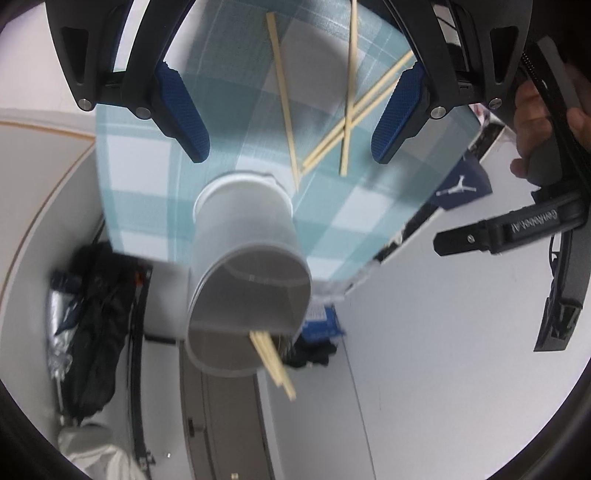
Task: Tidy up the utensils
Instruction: 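Move both open tools back over the remaining chopsticks, then lower the right tool onto a wooden chopstick and close on it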
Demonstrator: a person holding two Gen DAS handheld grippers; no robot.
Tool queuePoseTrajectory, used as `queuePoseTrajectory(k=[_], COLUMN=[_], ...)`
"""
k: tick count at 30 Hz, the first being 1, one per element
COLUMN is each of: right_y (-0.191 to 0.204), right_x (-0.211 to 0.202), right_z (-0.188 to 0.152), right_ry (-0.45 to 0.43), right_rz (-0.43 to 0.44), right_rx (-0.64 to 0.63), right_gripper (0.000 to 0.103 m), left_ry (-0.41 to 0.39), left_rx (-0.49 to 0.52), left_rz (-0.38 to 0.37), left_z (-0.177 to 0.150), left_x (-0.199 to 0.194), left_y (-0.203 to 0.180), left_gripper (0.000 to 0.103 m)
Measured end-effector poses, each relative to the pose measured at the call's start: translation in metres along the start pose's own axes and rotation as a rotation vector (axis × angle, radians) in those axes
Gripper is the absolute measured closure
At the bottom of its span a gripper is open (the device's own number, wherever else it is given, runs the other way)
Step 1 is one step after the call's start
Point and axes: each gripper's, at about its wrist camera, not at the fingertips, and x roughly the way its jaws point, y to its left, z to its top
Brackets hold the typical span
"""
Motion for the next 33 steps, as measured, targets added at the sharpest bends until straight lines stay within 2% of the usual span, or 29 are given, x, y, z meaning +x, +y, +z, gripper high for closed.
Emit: queuePoseTrajectory(k=[3, 5, 8, 10, 11, 13, 15, 18, 19, 28, 33], right_y=[0.001, 0.003, 0.005, 0.008, 0.009, 0.010, 0.011, 0.014, 0.014, 0.008, 0.000], right_x=[0.017, 0.030, 0.049, 0.064, 0.069, 0.078, 0.087, 0.088, 0.087, 0.066, 0.050], right_z=[-0.003, -0.004, -0.007, -0.010, -0.012, -0.016, -0.020, -0.021, -0.021, -0.032, -0.046], right_ry=[0.051, 0.096, 0.154, 0.195, 0.213, 0.250, 0.286, 0.288, 0.289, 0.369, 0.481], right_rz=[-0.003, -0.013, -0.024, -0.041, -0.045, -0.044, -0.055, -0.073, -0.071, -0.050, 0.003], right_rx=[-0.007, -0.025, -0.054, -0.078, -0.086, -0.099, -0.116, -0.149, -0.151, -0.137, -0.074], right_gripper=[0.018, 0.026, 0.040, 0.058, 0.061, 0.074, 0.083, 0.090, 0.098, 0.099, 0.098], left_ry=[0.050, 0.077, 0.083, 0.080, 0.083, 0.099, 0.102, 0.103, 0.104, 0.130, 0.126], left_rx=[-0.056, -0.085, -0.088, -0.084, -0.085, -0.095, -0.102, -0.111, -0.115, -0.150, -0.146], left_rz=[-0.018, -0.029, -0.008, 0.008, 0.008, -0.006, -0.017, -0.021, -0.021, -0.020, -0.014], left_z=[0.002, 0.004, 0.007, 0.008, 0.009, 0.010, 0.012, 0.014, 0.015, 0.017, 0.019], left_x=[0.009, 0.014, 0.019, 0.021, 0.023, 0.025, 0.026, 0.026, 0.027, 0.032, 0.032], left_y=[0.011, 0.016, 0.017, 0.017, 0.018, 0.019, 0.022, 0.024, 0.026, 0.028, 0.024], left_gripper=[0.001, 0.001, 0.001, 0.001, 0.001, 0.001, 0.001, 0.001, 0.001, 0.001, 0.001])
